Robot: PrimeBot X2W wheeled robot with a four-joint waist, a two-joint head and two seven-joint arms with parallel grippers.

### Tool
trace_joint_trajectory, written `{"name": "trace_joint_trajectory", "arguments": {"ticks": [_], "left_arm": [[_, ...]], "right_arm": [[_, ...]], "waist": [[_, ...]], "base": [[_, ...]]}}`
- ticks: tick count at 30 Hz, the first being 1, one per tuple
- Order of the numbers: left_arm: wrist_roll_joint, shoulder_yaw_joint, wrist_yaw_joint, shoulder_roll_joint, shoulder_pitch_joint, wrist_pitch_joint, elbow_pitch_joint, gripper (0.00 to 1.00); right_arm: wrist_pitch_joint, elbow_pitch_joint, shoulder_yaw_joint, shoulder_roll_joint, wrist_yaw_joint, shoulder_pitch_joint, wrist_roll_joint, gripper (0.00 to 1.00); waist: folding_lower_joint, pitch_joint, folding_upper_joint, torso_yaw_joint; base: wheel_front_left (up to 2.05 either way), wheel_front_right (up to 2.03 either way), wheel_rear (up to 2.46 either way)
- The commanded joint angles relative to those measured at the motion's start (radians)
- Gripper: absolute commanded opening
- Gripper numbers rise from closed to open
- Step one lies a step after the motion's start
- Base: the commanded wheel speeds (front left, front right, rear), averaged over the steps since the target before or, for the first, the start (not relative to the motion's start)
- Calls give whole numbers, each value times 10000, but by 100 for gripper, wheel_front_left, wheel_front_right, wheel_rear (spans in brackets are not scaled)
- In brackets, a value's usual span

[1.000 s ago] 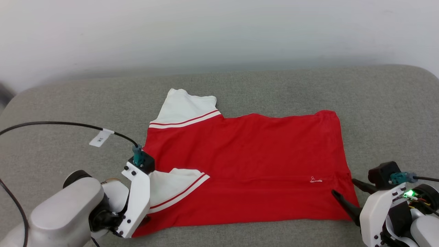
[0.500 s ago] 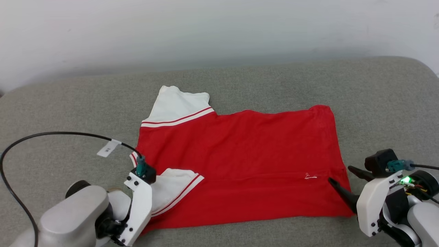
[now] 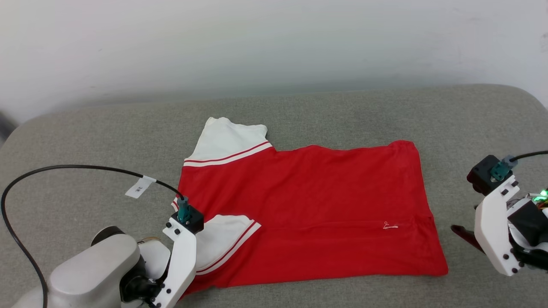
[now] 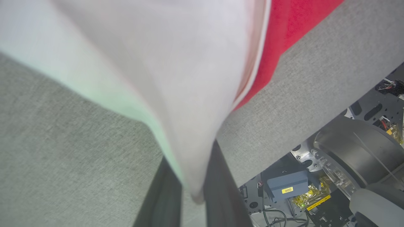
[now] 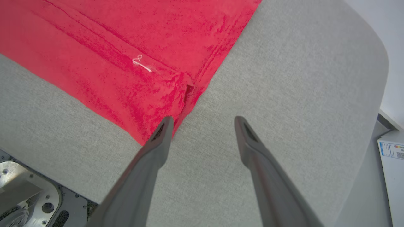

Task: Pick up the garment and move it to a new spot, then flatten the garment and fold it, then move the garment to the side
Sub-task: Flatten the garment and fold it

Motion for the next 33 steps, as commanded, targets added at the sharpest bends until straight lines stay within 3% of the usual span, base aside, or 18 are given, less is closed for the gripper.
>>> {"name": "trace_joint_trajectory", "arguments": {"ticks": [1,4,8,16,20,21,33], "left_arm": [[-38,-28,-9,44,-105,-49,-65,0],[-58,-134,-11,136,-268,-106,-299,0],[-17,-214,-12,118,-504,-206,-459,0],[12,-416,-6,95,-1016,-337,-581,0],[-144,-561,-6,156,-1198,-521,-491,0],[-243,-627,-7,167,-1061,-600,-422,0],[-746,-835,-7,529,-242,-795,-545,0]], "right_arm": [[256,-12,98,-112,-8,-222,126,100],[1332,132,557,-200,-8,-453,692,100],[1871,675,780,119,-8,-549,1025,100],[1682,2203,1181,1196,-8,-214,1062,100],[1165,2889,1989,2032,8,184,1366,100],[949,2944,2142,1891,9,60,1448,1],[-307,1642,2598,123,-8,79,1605,0]], "waist": [[0,38,0,30],[0,177,0,115],[0,472,0,282],[0,1084,0,588],[0,1213,0,629],[0,1068,0,563],[0,-213,0,358]], "base": [[0,0,0],[0,0,0],[0,0,0],[0,0,0],[0,0,0],[0,0,0],[0,0,0]]}}
